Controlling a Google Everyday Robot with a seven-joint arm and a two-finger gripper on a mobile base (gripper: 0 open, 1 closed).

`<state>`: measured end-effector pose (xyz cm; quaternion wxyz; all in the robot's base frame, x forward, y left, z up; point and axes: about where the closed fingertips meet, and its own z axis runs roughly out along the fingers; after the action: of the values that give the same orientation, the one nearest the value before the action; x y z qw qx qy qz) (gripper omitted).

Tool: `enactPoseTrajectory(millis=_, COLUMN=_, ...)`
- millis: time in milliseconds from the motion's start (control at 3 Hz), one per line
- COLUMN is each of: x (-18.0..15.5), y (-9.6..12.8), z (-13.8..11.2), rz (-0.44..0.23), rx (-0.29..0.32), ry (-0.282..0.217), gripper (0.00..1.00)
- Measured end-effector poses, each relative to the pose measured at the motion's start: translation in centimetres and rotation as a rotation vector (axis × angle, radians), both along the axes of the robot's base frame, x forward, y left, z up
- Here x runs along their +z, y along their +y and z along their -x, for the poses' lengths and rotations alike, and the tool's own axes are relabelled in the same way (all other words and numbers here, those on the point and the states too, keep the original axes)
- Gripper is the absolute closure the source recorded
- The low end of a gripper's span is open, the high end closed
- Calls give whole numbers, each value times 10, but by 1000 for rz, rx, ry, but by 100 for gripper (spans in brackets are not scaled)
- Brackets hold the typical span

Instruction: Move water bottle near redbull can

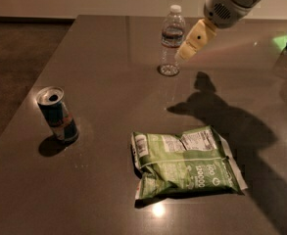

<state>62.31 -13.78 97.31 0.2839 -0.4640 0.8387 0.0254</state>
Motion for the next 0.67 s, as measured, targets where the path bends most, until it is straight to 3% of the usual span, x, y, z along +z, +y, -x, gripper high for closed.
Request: enactPoseTrajectory(millis=667, x=-3, y=14, z=-47, rz=-56, rx=-57, ry=-18, gripper=0)
